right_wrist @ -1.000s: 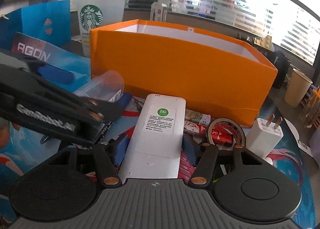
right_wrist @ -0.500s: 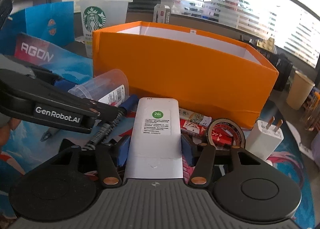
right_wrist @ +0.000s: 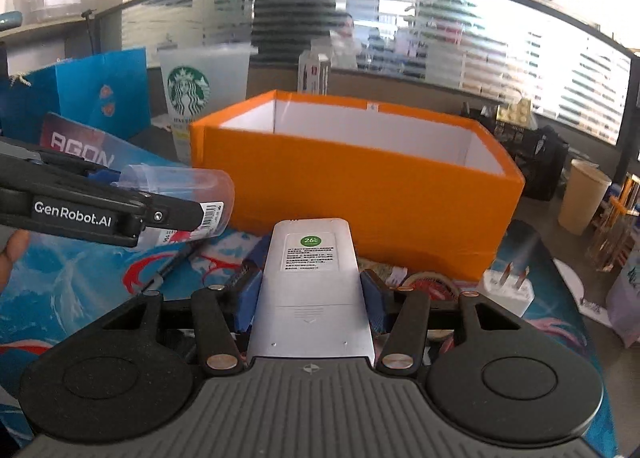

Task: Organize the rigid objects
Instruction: 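Grasp the stacked clear plastic cups with the left tool while the right tool grasps the white power bank, then carry cups and power bank into the orange box and open both tools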

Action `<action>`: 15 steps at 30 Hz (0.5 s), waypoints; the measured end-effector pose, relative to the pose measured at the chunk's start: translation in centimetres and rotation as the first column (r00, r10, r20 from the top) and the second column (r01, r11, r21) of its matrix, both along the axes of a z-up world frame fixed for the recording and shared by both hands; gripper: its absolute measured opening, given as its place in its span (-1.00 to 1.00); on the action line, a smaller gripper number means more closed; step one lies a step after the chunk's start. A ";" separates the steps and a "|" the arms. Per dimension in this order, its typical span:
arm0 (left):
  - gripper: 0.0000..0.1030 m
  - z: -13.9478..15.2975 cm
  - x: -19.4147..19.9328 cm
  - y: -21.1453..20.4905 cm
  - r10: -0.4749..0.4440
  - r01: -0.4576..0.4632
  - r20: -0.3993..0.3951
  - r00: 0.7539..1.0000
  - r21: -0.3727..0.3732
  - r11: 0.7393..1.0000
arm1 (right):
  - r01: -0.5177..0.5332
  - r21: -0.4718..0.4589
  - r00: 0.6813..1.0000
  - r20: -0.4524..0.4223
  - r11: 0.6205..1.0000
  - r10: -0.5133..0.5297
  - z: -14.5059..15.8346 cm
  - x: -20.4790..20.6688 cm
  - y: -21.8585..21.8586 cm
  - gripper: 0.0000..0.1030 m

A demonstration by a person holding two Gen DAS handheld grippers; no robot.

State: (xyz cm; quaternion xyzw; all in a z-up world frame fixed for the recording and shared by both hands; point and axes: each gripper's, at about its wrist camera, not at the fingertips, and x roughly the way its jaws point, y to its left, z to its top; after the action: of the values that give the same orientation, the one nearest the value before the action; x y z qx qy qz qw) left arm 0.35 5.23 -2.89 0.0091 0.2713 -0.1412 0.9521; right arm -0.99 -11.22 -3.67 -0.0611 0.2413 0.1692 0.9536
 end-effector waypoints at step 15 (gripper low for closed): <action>0.12 5.9 1.4 -0.9 -0.010 0.010 0.136 0.991 0.005 1.000 | -0.001 0.028 0.987 0.160 1.000 -0.003 5.1 1.1 -1.4 -0.02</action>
State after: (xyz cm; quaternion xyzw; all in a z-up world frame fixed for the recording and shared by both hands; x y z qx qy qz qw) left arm 1.76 4.32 3.06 0.0223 0.2060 -0.1443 0.9676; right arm 0.07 -12.63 1.44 -0.0610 0.1616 0.1668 0.9707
